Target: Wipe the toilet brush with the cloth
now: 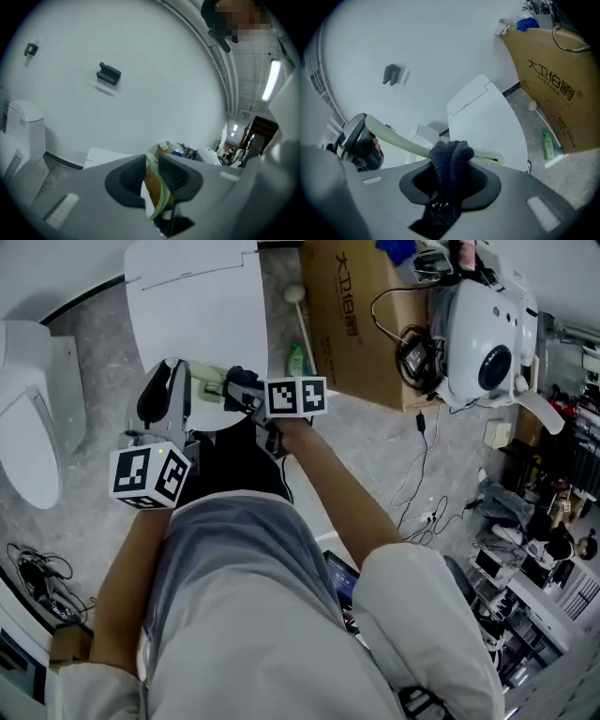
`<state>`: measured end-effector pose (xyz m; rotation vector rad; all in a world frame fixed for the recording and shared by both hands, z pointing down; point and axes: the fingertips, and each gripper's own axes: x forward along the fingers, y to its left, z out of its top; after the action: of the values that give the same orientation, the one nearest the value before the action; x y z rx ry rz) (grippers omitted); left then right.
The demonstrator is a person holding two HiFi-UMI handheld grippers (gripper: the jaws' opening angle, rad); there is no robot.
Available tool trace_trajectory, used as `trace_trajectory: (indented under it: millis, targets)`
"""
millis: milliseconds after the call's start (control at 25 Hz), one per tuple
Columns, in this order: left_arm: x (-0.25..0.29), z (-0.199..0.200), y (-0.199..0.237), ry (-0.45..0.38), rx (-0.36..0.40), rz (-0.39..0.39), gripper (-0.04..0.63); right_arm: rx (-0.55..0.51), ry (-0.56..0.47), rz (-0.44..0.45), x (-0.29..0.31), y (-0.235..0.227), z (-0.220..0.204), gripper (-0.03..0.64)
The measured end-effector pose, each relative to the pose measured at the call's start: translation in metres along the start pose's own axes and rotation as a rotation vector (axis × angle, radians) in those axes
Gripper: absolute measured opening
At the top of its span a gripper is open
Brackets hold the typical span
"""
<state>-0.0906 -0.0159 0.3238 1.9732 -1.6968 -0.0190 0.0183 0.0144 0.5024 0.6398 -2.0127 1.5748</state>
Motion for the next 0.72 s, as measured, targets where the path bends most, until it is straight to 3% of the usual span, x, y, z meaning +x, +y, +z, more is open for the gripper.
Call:
trace_trajectory:
  millis: [280, 720]
  targets:
    - [-0.005, 0.001, 0.000, 0.004, -0.007, 0.002, 0.000, 0.032, -0.050, 0.039, -0.017, 0.025, 0.004, 0.103]
    - [-0.010, 0.000, 0.000, 0.016, -0.010, -0.021, 0.000, -0.019, -0.116, 0.087, -0.043, 0.073, 0.016, 0.103]
